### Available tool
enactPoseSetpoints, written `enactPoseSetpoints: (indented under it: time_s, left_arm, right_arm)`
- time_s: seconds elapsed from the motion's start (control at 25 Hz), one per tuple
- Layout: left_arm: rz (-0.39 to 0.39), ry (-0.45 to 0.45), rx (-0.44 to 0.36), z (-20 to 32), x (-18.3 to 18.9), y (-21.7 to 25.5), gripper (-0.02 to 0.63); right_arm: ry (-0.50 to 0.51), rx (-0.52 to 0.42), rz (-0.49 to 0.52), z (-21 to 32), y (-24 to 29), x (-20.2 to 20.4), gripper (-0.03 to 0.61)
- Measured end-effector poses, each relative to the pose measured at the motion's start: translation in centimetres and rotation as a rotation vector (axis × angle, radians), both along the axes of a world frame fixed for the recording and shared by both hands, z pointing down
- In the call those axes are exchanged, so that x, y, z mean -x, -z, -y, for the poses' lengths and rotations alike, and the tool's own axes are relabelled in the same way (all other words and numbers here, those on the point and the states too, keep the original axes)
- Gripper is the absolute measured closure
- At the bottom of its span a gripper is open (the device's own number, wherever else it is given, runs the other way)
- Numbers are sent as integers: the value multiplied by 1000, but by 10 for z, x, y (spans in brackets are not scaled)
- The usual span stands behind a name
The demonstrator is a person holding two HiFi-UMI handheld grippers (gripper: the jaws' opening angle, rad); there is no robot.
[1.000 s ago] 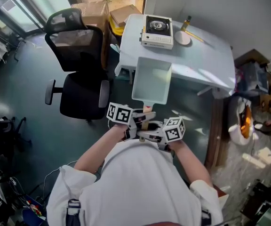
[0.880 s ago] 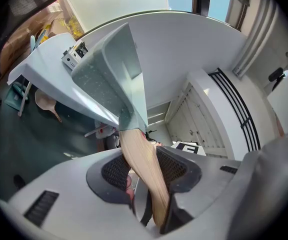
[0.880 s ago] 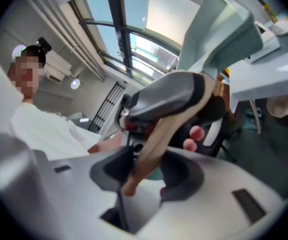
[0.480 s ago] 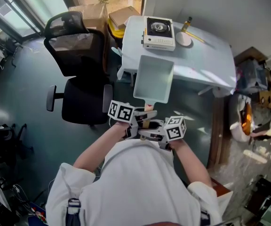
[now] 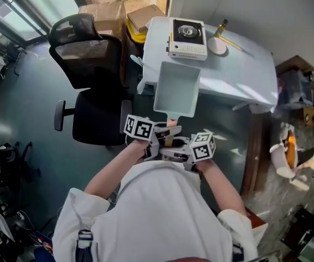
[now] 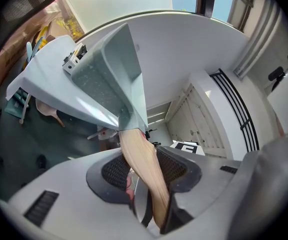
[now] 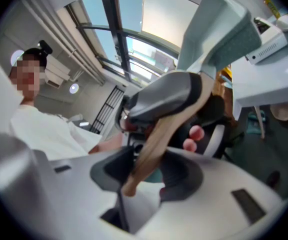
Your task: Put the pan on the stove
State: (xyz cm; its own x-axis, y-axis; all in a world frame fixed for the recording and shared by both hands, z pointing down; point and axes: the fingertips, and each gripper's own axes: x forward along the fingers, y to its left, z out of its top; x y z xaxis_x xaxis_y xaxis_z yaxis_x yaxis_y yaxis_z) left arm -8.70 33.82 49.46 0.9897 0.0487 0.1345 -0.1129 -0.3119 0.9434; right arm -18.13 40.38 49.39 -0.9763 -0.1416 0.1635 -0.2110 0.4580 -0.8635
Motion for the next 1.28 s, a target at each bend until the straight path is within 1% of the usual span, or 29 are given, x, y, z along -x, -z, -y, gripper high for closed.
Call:
enactPoseSetpoints:
  time_s: [0.16, 0.44, 0.68, 0.92, 1.08, 1.28]
  left_arm:
    - [0, 26, 8, 21, -9, -8, 430]
    - [11, 60, 4, 66, -37, -12, 430]
    - [25, 99, -8, 103, -68, -14, 430]
    - [26, 142, -23, 133, -95, -16, 430]
    - [38, 158, -34, 149, -103, -16, 430]
    - [40, 162, -25, 165, -111, -21, 430]
  right_arm:
    - [17, 30, 3, 18, -6, -11, 402]
    - [60, 29, 4, 60, -9, -40, 402]
    - [121, 11, 4, 93, -9, -74, 402]
    - [155, -5, 3, 121, -16, -105, 402]
    - [173, -12, -1, 134, -16, -116, 402]
    - [185, -4, -2, 149, -20, -124, 402]
